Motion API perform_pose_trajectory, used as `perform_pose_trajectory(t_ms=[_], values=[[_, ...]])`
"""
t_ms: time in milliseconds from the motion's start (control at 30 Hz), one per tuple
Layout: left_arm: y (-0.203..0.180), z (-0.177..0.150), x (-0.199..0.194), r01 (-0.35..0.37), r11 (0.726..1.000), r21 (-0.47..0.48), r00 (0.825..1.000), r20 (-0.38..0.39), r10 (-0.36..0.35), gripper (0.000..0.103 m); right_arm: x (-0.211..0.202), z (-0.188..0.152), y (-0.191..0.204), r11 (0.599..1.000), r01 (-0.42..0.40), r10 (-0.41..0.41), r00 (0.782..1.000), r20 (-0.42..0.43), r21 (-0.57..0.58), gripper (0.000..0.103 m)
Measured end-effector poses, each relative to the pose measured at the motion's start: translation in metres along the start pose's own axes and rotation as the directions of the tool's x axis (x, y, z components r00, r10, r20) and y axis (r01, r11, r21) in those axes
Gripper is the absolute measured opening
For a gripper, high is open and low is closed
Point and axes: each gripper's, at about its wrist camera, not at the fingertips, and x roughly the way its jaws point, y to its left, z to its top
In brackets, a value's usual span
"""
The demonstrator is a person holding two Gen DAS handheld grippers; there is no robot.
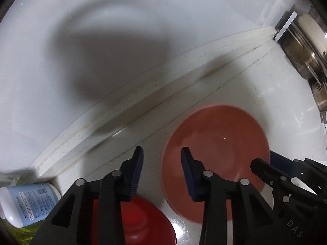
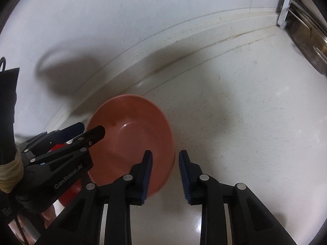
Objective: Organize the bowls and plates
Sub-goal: 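Close both grippers on the rim of the pink bowl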
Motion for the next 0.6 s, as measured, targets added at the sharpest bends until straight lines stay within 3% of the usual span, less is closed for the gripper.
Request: perform_pose_trajectory(t_ms=[133, 233, 600], values=[[0.003, 0.000, 0.009, 0.021, 0.999, -0.027, 1.000, -0.022, -0.022, 0.021, 0.009, -0.002, 0.003, 1.000, -0.008, 0.008, 1.000, -0.018, -0.007, 0.017], [-0.001, 0.001, 0.010, -0.008, 1.000, -0.018, 1.000, -0.017, 0.008, 0.013, 0.013, -0.005, 0.003, 1.000, -0.007, 0.007, 1.000, -0.026, -0.015, 0.012], [-0.004, -0.018, -0.024, 0.028, 0.997, -0.068, 0.999, 0.019, -0.027, 0.010, -0.001, -0.003, -0.010, 1.000, -0.011, 0.011, 1.000, 0.003, -0.022, 0.009]])
